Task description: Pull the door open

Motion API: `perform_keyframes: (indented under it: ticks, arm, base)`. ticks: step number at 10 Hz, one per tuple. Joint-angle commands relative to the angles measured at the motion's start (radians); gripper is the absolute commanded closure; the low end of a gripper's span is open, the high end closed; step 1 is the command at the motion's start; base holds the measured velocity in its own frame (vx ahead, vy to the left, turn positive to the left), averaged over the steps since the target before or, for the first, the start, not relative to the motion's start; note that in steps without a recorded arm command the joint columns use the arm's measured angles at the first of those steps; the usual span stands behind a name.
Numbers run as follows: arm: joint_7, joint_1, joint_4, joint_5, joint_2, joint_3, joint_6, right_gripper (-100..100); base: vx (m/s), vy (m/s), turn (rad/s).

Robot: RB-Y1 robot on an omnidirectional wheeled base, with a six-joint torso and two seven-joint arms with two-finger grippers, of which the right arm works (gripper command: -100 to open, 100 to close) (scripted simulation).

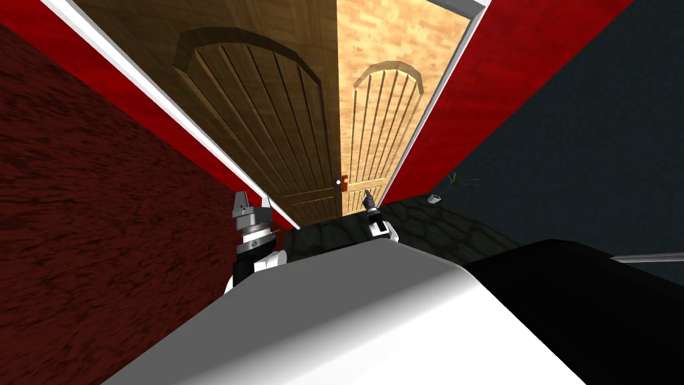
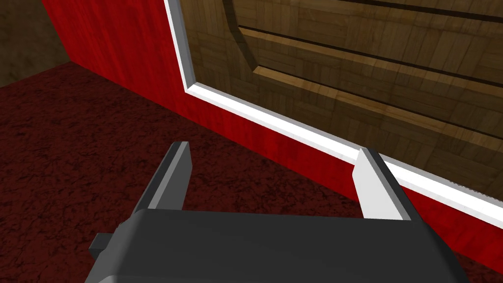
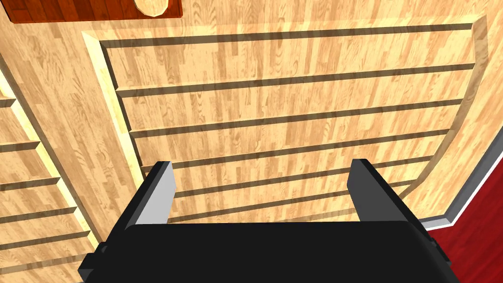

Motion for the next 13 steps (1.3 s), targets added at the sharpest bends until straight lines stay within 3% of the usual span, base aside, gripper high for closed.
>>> perform_keyframes:
  ticks: [1, 4, 10, 12, 13]
  arm:
    - [-0.005, -0.011, 0.028, 0.011, 0.004, -0.003, 0.004, -100]
    - [-0.033, -0.056, 0.113, 0.047, 0.002, -0.019, 0.033, -100]
    - [-0.066, -0.112, 0.216, 0.092, 0.003, -0.037, 0.068, -100]
    - [-0.067, -0.11, 0.215, 0.092, 0.003, -0.036, 0.068, -100]
    - [-0.072, -0.097, 0.234, 0.083, -0.02, -0.067, 0.068, -100]
  base:
    - [0.112, 0.011, 0.048]
    - [0.145, 0.015, 0.11]
    - [0.14, -0.005, 0.084]
    - [0.128, -0.014, 0.049]
    - [-0.017, -0.01, -0.065]
